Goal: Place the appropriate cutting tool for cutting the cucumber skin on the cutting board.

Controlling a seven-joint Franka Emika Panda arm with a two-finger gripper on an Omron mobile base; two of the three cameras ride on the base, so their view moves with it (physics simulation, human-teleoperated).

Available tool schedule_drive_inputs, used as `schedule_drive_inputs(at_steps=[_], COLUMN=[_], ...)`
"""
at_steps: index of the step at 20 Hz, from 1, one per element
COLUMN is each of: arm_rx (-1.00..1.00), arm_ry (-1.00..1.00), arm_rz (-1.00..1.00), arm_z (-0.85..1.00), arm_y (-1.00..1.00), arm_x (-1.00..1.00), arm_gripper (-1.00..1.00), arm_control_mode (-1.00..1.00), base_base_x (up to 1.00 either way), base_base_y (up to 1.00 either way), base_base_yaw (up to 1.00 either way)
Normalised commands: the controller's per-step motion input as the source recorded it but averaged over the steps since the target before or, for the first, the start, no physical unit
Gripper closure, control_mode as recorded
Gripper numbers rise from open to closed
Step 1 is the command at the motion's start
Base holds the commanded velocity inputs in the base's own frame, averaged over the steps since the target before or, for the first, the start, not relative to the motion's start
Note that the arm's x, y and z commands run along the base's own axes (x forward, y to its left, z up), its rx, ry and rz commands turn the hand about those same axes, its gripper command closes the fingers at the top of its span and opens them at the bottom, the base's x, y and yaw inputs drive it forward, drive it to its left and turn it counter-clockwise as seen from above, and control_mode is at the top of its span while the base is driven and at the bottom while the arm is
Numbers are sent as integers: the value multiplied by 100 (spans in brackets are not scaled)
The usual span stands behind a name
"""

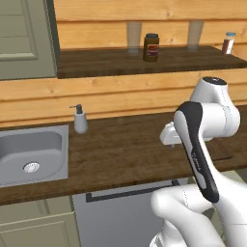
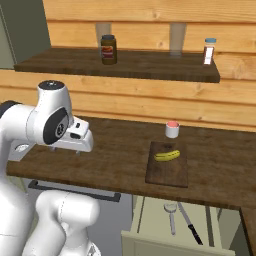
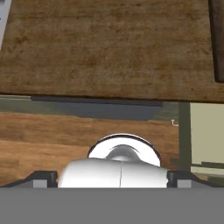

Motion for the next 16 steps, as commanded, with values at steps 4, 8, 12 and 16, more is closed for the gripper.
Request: schedule_drive_inputs(at_steps=[4, 8, 12, 16], arm_rx=[0, 0, 0, 0], arm_ry=[0, 0, 0, -1], arm_rz=[0, 0, 0, 0], arm_z=[-2, 0, 0, 0], arm_y=[0, 0, -7, -31], arm_x=[-35, -21, -12, 0], arm_gripper=[-100, -100, -100, -100], arm_control_mode=[-100, -100, -100, -100], base_base_x=[0, 0, 0, 0], base_base_y=[0, 0, 0, 0], base_base_yaw=[0, 0, 0, 0])
